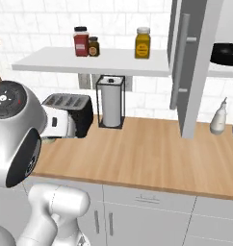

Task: Gather all objects into one cabinet and sort the glasses and bowls to opposite sides.

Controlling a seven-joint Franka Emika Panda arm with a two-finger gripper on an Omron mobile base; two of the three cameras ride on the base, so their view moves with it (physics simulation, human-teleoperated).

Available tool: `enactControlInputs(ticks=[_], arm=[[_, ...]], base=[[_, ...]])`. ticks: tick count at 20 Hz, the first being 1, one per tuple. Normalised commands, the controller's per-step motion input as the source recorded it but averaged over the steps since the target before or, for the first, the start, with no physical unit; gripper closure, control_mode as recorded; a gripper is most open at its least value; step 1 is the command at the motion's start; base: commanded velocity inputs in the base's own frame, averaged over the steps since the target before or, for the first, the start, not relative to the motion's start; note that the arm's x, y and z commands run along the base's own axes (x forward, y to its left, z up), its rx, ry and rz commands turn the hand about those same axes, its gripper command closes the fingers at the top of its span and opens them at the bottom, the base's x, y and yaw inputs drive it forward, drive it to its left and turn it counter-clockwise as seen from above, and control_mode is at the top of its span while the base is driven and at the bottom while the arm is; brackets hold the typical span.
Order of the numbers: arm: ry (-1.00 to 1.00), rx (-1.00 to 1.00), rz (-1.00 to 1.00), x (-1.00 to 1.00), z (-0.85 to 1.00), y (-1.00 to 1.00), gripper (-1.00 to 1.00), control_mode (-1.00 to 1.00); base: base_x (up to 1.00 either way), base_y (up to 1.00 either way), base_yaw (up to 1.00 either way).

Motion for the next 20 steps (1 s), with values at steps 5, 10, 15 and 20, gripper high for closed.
enactControlInputs(ticks=[5,10,15,20], arm=[[0.0,0.0,0.0,0.0,0.0,0.0,1.0,1.0],[0.0,0.0,0.0,0.0,0.0,0.0,1.0,1.0],[0.0,0.0,0.0,0.0,0.0,0.0,1.0,1.0],[0.0,0.0,0.0,0.0,0.0,0.0,1.0,1.0]], base=[[-1.0,0.0,-0.09],[-1.0,0.0,-0.1],[-0.85,-0.24,-0.1],[-0.06,-0.95,-0.05]])
